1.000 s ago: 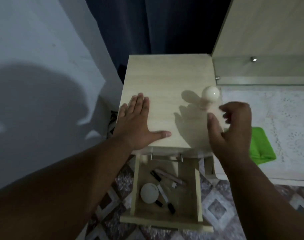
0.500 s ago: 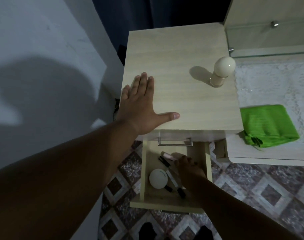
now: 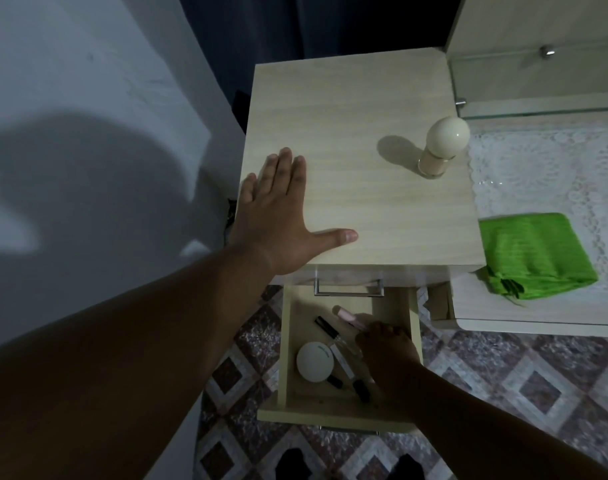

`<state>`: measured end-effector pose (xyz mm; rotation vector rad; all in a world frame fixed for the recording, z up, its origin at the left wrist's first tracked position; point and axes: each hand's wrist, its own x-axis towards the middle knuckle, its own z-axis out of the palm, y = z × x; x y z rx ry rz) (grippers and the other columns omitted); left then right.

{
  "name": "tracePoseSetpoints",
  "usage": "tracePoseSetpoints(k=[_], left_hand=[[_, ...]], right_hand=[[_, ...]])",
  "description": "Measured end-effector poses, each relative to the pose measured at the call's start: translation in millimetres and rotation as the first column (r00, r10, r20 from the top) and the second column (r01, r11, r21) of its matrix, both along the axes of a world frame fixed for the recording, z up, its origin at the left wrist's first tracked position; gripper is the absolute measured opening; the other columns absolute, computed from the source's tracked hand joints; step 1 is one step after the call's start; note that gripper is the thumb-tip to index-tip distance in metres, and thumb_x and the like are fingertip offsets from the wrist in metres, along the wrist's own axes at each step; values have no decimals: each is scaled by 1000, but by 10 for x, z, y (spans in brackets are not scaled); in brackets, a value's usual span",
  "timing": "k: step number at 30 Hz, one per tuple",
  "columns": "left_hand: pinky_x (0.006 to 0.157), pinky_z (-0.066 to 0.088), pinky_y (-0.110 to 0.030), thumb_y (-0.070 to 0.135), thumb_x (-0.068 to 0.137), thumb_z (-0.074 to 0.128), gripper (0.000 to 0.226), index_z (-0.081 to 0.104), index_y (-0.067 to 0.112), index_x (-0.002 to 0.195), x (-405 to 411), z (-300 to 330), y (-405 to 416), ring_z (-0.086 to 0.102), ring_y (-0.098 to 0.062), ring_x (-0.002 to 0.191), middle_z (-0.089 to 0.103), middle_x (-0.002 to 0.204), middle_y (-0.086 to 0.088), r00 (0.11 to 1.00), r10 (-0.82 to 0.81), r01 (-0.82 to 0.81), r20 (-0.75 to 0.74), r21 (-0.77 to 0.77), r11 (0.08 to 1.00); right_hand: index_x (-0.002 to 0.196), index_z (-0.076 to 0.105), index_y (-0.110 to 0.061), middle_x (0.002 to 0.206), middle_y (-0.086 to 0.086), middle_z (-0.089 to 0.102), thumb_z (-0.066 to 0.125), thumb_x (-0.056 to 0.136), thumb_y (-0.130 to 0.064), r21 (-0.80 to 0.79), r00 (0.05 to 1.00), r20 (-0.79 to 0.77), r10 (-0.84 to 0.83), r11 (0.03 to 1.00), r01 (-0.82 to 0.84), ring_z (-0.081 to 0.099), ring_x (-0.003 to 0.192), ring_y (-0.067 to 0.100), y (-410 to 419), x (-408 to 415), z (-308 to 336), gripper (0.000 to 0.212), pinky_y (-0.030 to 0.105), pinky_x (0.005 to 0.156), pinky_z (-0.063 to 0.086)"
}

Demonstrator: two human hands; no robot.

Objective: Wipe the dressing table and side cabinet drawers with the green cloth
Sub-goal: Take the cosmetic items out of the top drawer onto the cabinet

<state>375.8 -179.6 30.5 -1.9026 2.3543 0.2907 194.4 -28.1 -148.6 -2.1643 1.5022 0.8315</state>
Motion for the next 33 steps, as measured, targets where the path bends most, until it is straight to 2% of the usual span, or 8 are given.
tracePoseSetpoints(k=[7,14,18,21,24,27,29,33], left_hand=[[124,-3,-47,105,54,11,137,-14,19,158,-9,9,2,-20,-17,152,-21,166,-2,1000,2,-2,1,-5,1000],[124,-5,-46,105,52,10,138,-15,20,158,-7,12,2,-21,-16,151,-23,165,-1,1000,4,-4,-3,-2,1000],[124,-6,-45,106,51,9,138,-18,22,157,-6,5,-10,-24,-15,150,-26,164,1,1000,7,-7,-8,4,1000],[124,-7,-45,106,51,9,137,-20,22,156,-1,8,-35,-27,-14,149,-29,163,2,1000,11,-11,-23,-8,1000],[123,-9,-44,106,52,9,137,-22,23,155,5,-6,-19,-31,-14,148,-32,161,2,999,8,-8,-33,-2,1000],[123,-11,-43,106,51,6,137,-25,23,155,-3,7,-4,-34,-14,146,-35,160,2,1000,14,-14,-26,4,1000],[123,-12,-43,106,51,5,137,-26,22,154,-9,28,-7,-35,-14,146,-37,159,2,999,12,-12,-35,2,1000],[123,-11,-43,108,45,-2,142,-25,20,155,5,30,-8,-34,-16,146,-37,159,1,999,1,-1,-34,5,1000]], right_hand=[[144,42,-17,134,20,47,43,104,-13,-36,997,73,12,999,-10,59,112,38,-53,24,6,40,48,91,52],[146,42,-23,130,19,53,42,105,-14,-87,981,190,34,996,-18,66,100,35,-10,-23,-43,42,45,80,59],[145,39,-25,134,10,52,38,106,-22,-18,936,339,-97,994,110,65,105,24,3,-19,183,39,35,85,57],[132,51,-36,115,-3,60,53,97,-30,166,807,516,-288,958,236,63,95,11,-1,-131,563,36,25,79,51],[105,60,-61,85,-23,63,69,74,-38,438,549,651,-524,850,292,59,75,-6,-4,-343,1044,40,26,77,51],[107,71,-34,79,-21,64,77,80,-15,640,350,657,-668,739,211,58,73,-1,-152,-532,1643,33,19,69,46],[110,70,-18,78,-17,64,75,83,-5,650,309,687,-658,746,144,57,72,1,-347,-592,2038,31,16,67,44],[95,68,-31,81,-3,68,77,77,-16,446,287,787,-546,825,347,59,67,6,-826,-535,2526,24,29,65,50]])
